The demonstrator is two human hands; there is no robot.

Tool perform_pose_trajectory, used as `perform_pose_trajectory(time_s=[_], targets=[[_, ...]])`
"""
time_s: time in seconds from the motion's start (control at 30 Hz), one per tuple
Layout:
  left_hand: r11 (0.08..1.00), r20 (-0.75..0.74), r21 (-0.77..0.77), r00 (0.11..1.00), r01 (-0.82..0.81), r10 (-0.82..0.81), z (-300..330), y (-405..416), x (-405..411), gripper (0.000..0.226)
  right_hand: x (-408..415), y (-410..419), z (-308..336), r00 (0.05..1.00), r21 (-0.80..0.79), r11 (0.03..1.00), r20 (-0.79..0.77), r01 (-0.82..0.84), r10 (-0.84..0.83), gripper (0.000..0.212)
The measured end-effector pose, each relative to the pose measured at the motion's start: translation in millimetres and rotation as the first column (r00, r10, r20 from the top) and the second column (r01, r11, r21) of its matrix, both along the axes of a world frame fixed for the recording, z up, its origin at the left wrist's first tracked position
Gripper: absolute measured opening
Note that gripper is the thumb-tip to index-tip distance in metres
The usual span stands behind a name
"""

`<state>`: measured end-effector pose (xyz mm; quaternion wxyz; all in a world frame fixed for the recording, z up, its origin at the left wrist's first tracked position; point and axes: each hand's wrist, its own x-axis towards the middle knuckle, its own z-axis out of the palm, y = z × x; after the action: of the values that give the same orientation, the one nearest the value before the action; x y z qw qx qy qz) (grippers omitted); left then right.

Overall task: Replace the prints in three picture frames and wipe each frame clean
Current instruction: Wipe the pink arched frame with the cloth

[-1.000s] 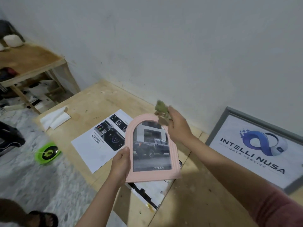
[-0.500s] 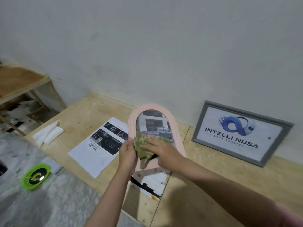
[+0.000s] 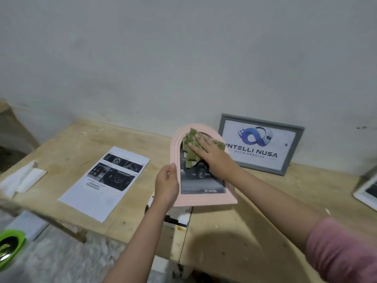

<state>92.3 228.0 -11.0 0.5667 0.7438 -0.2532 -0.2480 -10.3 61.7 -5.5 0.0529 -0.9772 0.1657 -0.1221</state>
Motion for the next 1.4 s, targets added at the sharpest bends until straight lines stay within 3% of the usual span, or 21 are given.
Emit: perform_pose_trajectory(time_s=[0.13, 0.33, 0.53, 0.6, 0.67, 0.77, 0.83, 0.93, 1.0, 1.13, 1.3, 1.4], targets=[[0.999, 0.003, -0.041, 1.0, -0.009, 0.009, -10, 4, -9, 0.038, -26, 16, -13, 0.977, 0.055, 0.977, 0.051, 0.206, -0.208, 0.093], [0.995, -0.087, -0.069, 0.994, -0.076, 0.07, -16, -2, -29, 0.038, -61, 71, -34, 0.914, 0.18, 0.897, -0.034, 0.403, -0.404, 0.082], [0.988, -0.071, -0.092, 0.991, -0.123, 0.117, -16, -5, -26, 0.038, -86, 105, -22, 0.948, 0.376, 0.872, -0.087, 0.314, -0.305, 0.065], [0.993, -0.091, -0.079, 0.992, -0.091, 0.084, -16, -3, -28, 0.038, -90, 99, -4, 0.943, 0.6, 0.745, -0.048, 0.29, -0.328, 0.057], [0.996, -0.087, -0.076, 0.995, -0.046, 0.039, -15, 0, -31, 0.04, -87, 88, 16, 0.861, 0.734, 0.623, 0.105, 0.271, -0.497, 0.052], [0.997, -0.08, -0.068, 0.996, 0.029, -0.035, -15, 4, -36, 0.037, -77, 58, 34, 0.721, 0.619, 0.731, 0.363, 0.288, -0.591, 0.063], [0.994, -0.056, -0.072, 0.995, 0.081, -0.086, -13, 6, -40, 0.036, -63, 40, 34, 0.784, 0.45, 0.844, 0.393, 0.291, -0.481, 0.075], [0.992, -0.061, -0.102, 0.994, 0.079, -0.086, -6, 8, -46, 0.035, -42, 43, 26, 0.912, 0.243, 0.937, 0.265, 0.252, -0.314, 0.079], [0.987, -0.139, -0.161, 0.99, 0.011, -0.034, -2, 7, -46, 0.033, -34, 66, 23, 0.958, 0.191, 0.965, 0.189, 0.182, -0.218, 0.078], [0.948, -0.36, -0.289, 0.933, -0.129, 0.017, -2, 9, -26, 0.037, -33, 98, 11, 0.986, 0.152, 0.988, 0.156, 0.038, -0.062, 0.071], [0.947, -0.335, -0.271, 0.939, -0.175, 0.078, 1, 18, -10, 0.036, -55, 116, 6, 0.99, 0.069, 0.988, 0.041, -0.139, 0.137, 0.068], [0.963, -0.293, -0.225, 0.953, -0.148, 0.078, -2, 20, -11, 0.034, -69, 108, 16, 0.988, 0.057, 0.987, -0.028, -0.153, 0.155, 0.054]])
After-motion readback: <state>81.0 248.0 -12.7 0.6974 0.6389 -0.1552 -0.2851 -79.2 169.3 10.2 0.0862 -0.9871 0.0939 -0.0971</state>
